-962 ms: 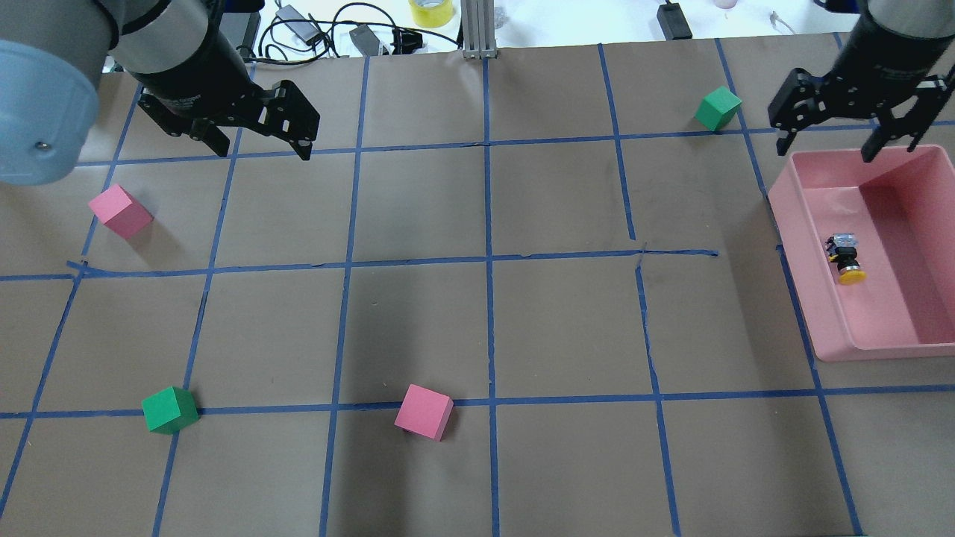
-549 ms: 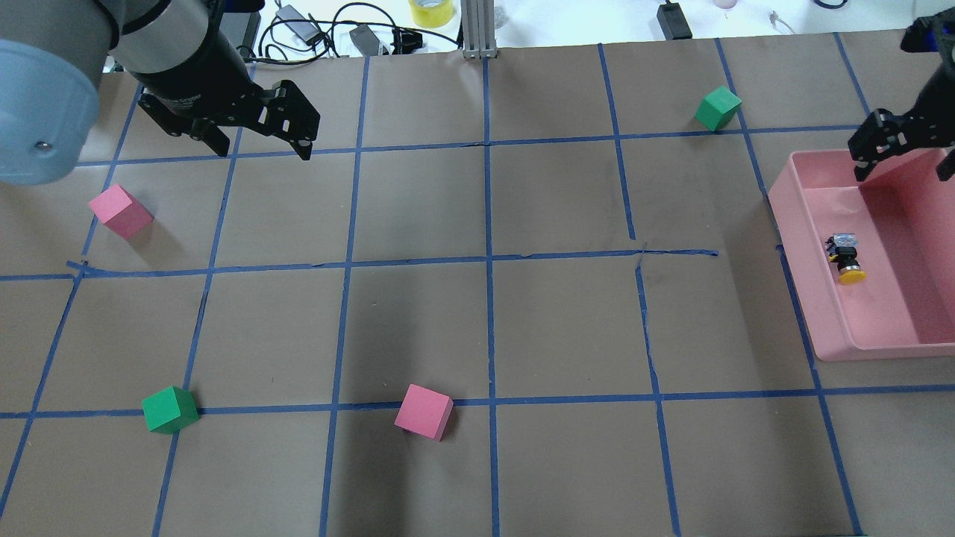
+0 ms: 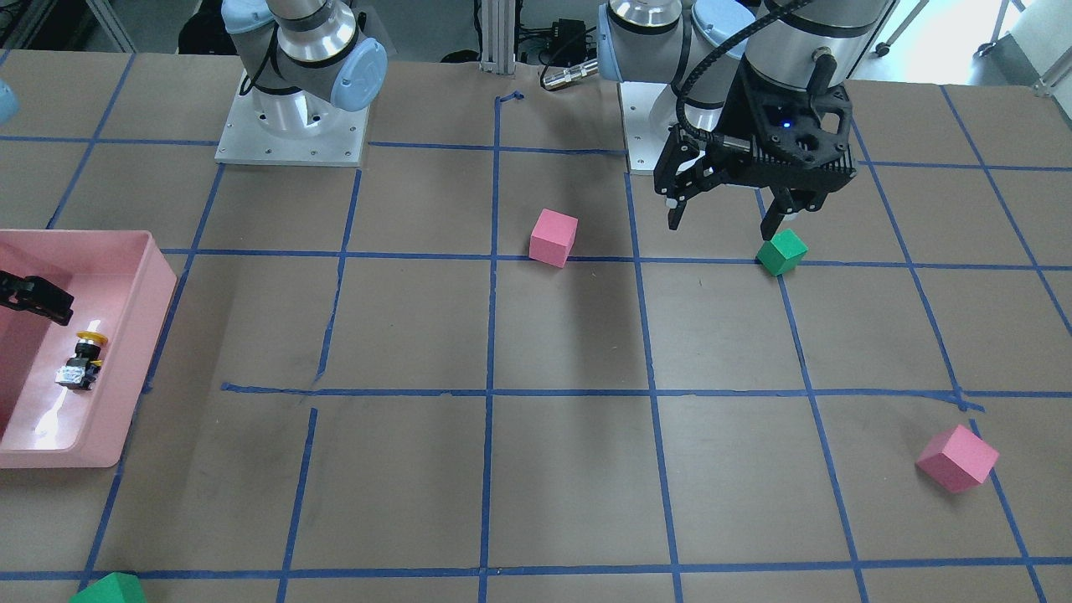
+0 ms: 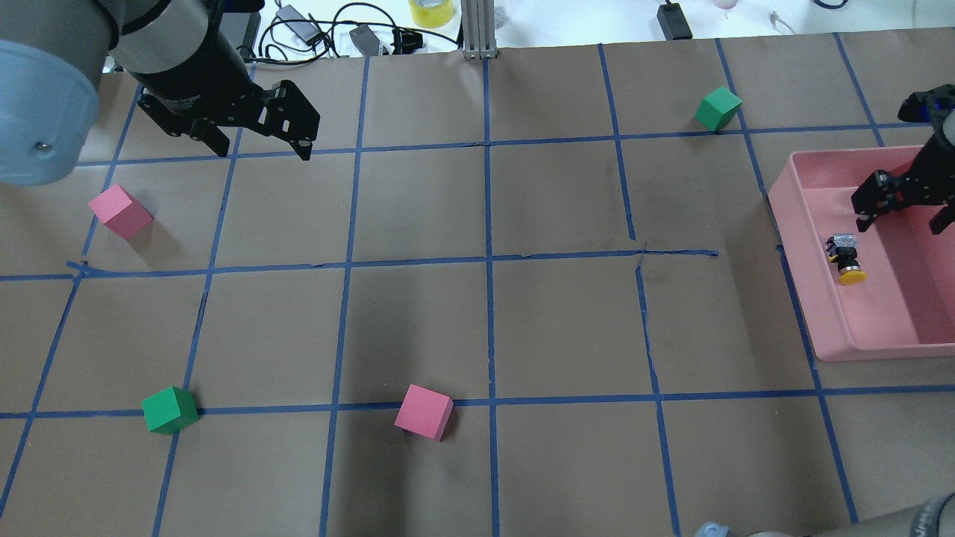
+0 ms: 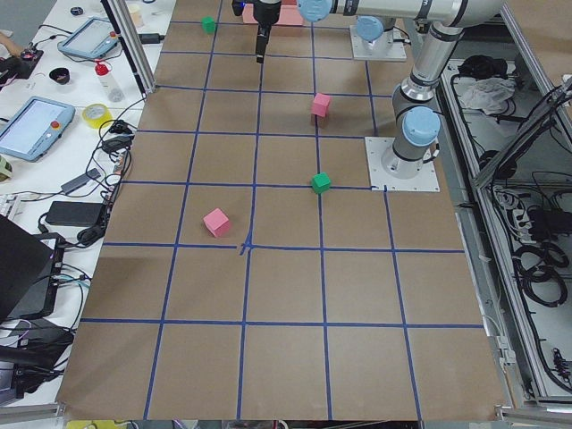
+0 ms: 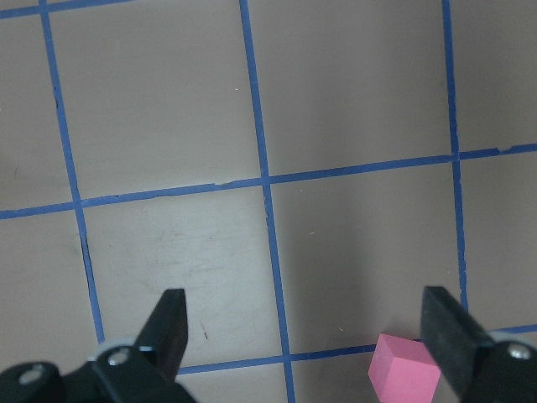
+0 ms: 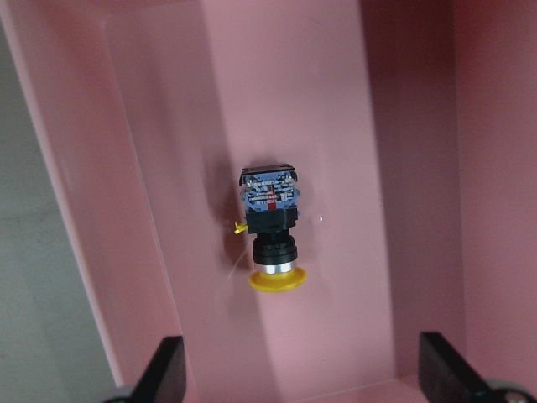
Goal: Align button upright
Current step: 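Move the right gripper over the pink tray and lower onto the yellow button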
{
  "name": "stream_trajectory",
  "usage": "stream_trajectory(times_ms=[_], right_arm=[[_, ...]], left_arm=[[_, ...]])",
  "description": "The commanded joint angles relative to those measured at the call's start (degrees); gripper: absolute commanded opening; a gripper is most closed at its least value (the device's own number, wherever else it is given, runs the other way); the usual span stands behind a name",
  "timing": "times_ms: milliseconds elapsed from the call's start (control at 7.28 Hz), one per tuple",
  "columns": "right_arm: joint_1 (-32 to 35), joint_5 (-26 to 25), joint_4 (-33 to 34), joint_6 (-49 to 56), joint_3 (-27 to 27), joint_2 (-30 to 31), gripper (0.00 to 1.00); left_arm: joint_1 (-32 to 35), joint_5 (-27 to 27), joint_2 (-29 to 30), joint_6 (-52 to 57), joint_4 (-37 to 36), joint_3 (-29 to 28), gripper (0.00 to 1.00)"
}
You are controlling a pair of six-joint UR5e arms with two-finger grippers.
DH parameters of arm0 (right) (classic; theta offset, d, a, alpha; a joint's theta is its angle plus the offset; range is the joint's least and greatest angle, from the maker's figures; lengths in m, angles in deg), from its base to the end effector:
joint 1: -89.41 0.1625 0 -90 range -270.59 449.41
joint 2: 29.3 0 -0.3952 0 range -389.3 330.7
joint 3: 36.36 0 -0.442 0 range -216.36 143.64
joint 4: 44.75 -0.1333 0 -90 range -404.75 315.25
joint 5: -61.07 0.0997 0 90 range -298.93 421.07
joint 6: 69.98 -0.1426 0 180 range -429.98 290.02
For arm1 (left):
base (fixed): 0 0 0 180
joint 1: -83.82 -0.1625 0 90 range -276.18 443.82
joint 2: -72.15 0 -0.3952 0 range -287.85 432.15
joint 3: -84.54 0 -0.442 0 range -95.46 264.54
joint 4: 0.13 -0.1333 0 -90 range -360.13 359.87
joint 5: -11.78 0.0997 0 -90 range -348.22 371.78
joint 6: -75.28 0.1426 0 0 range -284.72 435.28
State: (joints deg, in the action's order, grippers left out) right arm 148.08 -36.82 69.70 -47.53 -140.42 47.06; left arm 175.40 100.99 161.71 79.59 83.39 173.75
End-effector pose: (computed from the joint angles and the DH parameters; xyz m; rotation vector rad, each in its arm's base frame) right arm -0.2024 -0.5512 0.1944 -0.2294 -3.0310 -0.1717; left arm -0.1506 -0.5528 0.4393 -0.1619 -3.1197 0.2110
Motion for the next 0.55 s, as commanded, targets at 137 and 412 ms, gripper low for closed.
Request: stream_trajectory(times_ms=[137, 412], right_arm=[[-0.1, -1.3, 5.1, -0.1, -3.9, -3.1, 0.97], [-0.3, -3.2, 6.0, -0.2, -3.9, -5.2, 0.97]], left_arm=[[0.0, 0.0, 0.0, 0.1, 0.0, 0.0, 1.00], [0.0, -0.1, 0.1, 0.0, 0.0, 0.0, 1.00]])
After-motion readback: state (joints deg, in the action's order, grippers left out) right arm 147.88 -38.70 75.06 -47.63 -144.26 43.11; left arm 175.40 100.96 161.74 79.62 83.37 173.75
